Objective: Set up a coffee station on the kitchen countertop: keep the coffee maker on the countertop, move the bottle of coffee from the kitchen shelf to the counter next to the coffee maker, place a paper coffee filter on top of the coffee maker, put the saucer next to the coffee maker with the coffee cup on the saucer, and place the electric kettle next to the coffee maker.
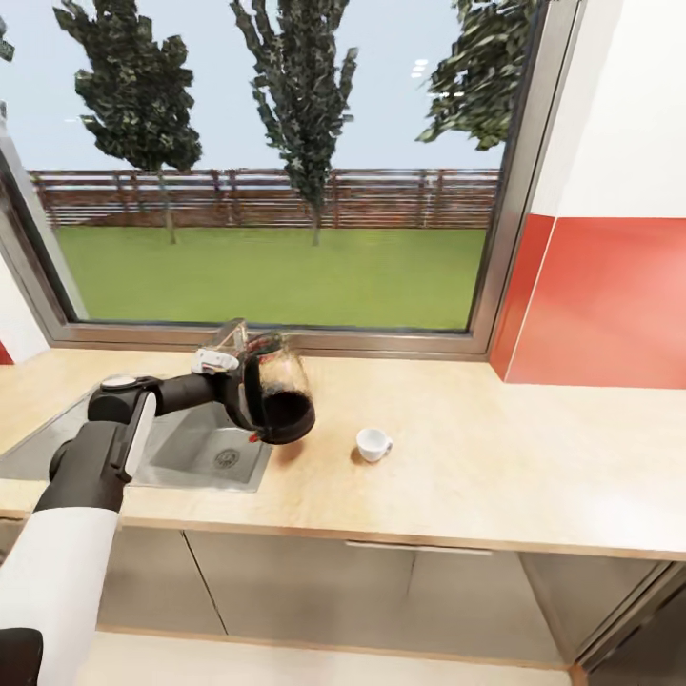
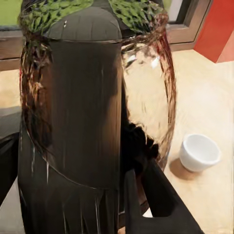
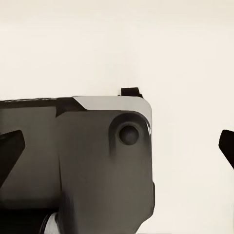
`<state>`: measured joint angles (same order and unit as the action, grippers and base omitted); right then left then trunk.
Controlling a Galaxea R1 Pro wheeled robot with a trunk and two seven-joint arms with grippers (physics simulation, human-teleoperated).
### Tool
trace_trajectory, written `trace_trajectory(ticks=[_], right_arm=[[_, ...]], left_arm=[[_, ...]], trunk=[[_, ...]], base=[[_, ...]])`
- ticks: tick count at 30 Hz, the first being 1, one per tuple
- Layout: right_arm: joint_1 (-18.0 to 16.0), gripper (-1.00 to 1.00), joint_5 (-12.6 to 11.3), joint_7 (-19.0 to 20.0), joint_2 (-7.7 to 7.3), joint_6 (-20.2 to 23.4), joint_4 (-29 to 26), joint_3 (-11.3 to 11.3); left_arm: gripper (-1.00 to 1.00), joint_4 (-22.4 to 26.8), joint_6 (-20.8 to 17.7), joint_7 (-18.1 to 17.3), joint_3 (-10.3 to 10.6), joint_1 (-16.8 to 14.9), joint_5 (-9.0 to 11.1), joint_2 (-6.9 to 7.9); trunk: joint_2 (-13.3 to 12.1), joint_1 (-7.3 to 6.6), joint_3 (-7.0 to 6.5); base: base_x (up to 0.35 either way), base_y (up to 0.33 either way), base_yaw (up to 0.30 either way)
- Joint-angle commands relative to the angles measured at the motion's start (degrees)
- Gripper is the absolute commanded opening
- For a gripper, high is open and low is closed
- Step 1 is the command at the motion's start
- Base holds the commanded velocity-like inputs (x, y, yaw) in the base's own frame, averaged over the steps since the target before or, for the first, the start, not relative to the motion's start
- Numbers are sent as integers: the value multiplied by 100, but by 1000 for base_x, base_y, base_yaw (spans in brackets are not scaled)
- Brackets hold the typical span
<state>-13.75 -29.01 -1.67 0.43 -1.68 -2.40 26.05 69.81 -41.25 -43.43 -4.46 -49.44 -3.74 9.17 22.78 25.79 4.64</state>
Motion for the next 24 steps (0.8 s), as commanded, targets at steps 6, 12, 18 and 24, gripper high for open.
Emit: trace_trajectory(ticks=[6, 12, 18, 24], right_arm=[[-5, 100, -52, -18, 1, -16, 3, 49], [-5, 100, -52, -18, 1, -17, 3, 49], [-5, 100, -52, -18, 1, -17, 3, 49], [-5, 100, -52, -18, 1, -17, 3, 49]], left_arm=[[-100, 6, -34, -44, -11, -20, -11, 11], [-100, 6, -32, -41, -11, -38, -22, 19], [-100, 6, -32, -30, -11, -31, -28, 23], [-100, 6, -32, -26, -11, -25, -37, 26]], trunk=[[14, 0, 12], [14, 0, -10], [14, 0, -38], [14, 0, -67]], base=[[-334, -5, 279], [-177, 0, 266], [-10, 0, 256], [0, 0, 255]])
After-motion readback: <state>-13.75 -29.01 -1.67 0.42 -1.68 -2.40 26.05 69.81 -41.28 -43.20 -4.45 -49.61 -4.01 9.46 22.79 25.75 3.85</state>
